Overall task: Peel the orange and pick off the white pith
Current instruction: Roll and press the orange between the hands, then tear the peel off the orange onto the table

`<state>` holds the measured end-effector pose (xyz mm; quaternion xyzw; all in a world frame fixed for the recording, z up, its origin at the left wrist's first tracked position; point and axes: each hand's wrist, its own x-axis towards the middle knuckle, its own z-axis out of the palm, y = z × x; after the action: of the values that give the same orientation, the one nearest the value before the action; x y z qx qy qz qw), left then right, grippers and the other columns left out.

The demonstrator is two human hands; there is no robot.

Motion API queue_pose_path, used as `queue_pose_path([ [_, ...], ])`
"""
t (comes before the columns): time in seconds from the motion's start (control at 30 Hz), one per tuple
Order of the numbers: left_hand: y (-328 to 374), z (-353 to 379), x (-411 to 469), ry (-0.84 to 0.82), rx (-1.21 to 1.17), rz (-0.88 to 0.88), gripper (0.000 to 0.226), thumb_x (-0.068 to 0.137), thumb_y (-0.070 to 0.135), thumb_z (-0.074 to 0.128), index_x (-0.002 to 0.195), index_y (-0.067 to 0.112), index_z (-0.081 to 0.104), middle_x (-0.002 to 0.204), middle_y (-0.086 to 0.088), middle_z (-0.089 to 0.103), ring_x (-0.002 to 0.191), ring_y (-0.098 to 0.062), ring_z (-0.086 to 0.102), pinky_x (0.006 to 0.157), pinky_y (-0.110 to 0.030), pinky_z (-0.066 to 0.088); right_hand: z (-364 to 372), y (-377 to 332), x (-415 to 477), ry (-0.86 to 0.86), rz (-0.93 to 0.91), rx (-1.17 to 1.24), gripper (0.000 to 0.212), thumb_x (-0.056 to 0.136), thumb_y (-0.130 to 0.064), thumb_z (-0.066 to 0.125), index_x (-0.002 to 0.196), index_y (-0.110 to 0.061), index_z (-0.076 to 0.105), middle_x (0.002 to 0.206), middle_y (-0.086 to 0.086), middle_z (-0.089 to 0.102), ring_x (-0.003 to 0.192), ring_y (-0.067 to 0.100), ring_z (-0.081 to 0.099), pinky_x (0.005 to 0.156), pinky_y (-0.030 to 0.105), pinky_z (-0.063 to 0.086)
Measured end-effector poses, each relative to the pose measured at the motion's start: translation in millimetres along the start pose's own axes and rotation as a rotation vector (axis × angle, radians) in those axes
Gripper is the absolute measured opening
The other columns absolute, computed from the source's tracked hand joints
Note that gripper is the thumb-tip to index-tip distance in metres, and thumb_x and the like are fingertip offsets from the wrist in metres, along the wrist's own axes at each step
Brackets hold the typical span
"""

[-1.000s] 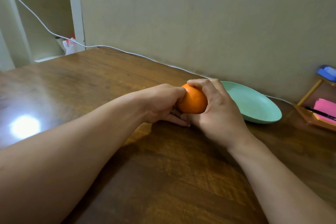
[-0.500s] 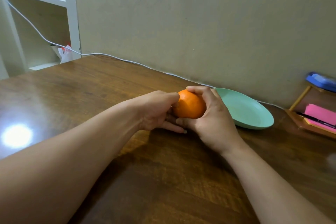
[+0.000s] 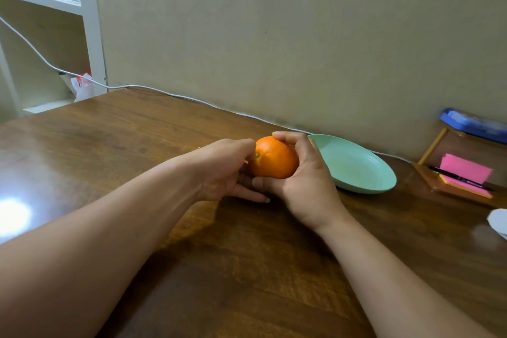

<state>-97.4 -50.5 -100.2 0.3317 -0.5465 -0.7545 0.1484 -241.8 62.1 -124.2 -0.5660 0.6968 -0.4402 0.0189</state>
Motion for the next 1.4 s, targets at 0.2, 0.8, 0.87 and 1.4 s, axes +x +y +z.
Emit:
queue_pose_path([
  [0.2, 0.3, -0.1, -4.6, -0.017, -0.029, 0.004, 0.039, 0.108, 0.021, 0.05, 0.144, 0.011, 0.041, 0.135, -0.027, 0.057, 0.1, -0.037, 0.073, 0.086, -0.057, 0.065, 3.5, -1.6, -1.4, 0.005, 0.065, 0.079, 0.089, 0.068, -0.037, 0.101, 0.138, -0.05, 0.048, 0.143, -0.016, 0.046, 0.125, 0.014, 0.054, 0.099, 0.033, 0.056],
  [0.8, -6.3, -0.5, 9.2, 0.111, -0.135, 0.303, 0.044, 0.102, 0.053, 0.062, 0.135, 0.024, 0.06, 0.136, -0.013, 0.06, 0.119, -0.034, 0.071, 0.094, -0.055, 0.064, -0.6, -8.2, -7.4, 0.049, 0.234, 0.203, 0.046, 0.096, -0.052, 0.072, 0.132, -0.039, 0.047, 0.127, -0.016, 0.061, 0.105, 0.0, 0.063, 0.071, 0.009, 0.048],
  [0.87, -8.9, 1.0, 10.1, 0.049, -0.112, 0.324, 0.052, 0.095, 0.056, 0.067, 0.138, 0.028, 0.06, 0.14, -0.012, 0.06, 0.122, -0.034, 0.07, 0.099, -0.055, 0.061, 2.1, -10.2, -9.9, 0.065, 0.221, 0.168, 0.04, 0.094, -0.053, 0.073, 0.123, -0.037, 0.05, 0.115, -0.019, 0.064, 0.098, -0.002, 0.064, 0.068, 0.007, 0.048],
  [1.4, -7.3, -12.0, 4.0, 0.006, 0.318, 0.325, 0.072, 0.07, 0.07, 0.088, 0.128, 0.038, 0.06, 0.133, -0.004, 0.063, 0.117, -0.029, 0.07, 0.094, -0.046, 0.064, -31.9, 3.8, -3.4, -0.145, 0.107, 0.085, 0.028, 0.1, -0.051, 0.064, 0.123, -0.035, 0.068, 0.105, -0.013, 0.074, 0.097, 0.006, 0.073, 0.081, 0.034, 0.066],
])
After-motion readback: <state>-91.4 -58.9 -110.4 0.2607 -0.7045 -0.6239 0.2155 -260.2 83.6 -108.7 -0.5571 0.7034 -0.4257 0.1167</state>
